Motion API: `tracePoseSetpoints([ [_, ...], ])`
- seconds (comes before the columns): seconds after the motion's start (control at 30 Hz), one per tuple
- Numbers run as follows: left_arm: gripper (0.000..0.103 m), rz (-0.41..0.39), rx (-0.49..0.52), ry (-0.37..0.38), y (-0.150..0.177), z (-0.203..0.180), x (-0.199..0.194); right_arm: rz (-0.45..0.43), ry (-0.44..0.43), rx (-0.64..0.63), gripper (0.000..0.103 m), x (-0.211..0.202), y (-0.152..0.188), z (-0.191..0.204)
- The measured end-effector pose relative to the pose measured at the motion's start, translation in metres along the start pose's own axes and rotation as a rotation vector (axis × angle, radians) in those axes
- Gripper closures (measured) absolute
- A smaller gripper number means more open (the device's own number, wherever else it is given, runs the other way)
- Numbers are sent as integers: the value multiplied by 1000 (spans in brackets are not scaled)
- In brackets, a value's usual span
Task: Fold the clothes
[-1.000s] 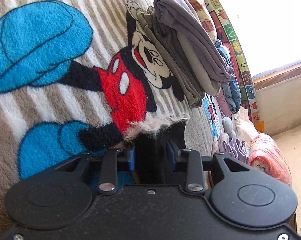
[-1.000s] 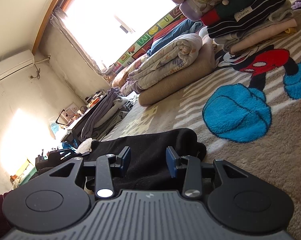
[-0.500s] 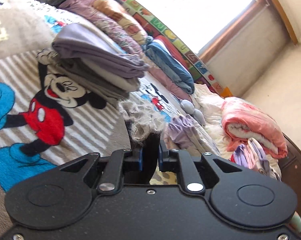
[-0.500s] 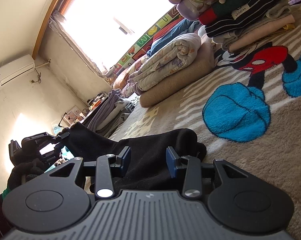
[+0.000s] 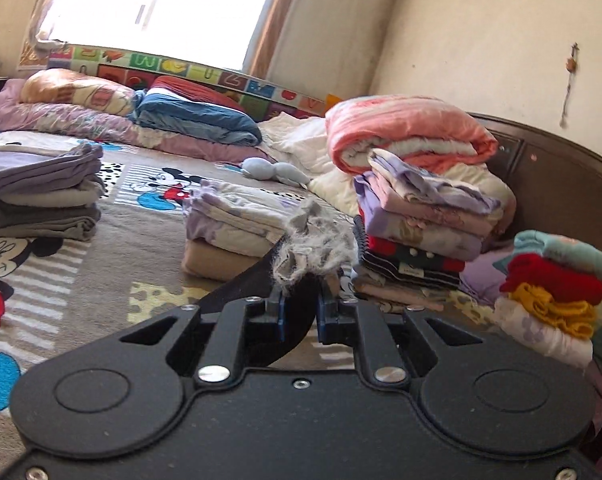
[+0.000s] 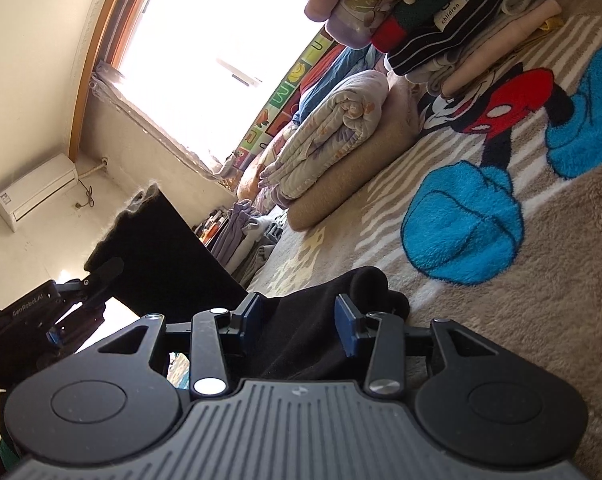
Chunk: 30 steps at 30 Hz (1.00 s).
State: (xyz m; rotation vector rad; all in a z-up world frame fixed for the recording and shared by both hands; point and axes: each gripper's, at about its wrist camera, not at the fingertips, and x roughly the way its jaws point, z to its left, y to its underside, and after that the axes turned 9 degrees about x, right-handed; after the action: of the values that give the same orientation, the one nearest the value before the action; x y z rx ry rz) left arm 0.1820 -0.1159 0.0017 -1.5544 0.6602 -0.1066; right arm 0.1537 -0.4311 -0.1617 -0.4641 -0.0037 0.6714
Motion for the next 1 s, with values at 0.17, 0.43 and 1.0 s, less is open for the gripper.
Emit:
tracePoseSetpoints([
  [0.17, 93, -37, -117, -79, -7, 26, -8, -3, -2, 1, 61, -2, -1, 1],
  [0.43, 94, -132, -558, -250, -5, 169, -64, 14, 49, -120, 62, 3, 7, 18],
  [1.0, 95, -59, -915, -357, 127, 243, -154, -7, 145, -312, 57, -1, 25, 53],
])
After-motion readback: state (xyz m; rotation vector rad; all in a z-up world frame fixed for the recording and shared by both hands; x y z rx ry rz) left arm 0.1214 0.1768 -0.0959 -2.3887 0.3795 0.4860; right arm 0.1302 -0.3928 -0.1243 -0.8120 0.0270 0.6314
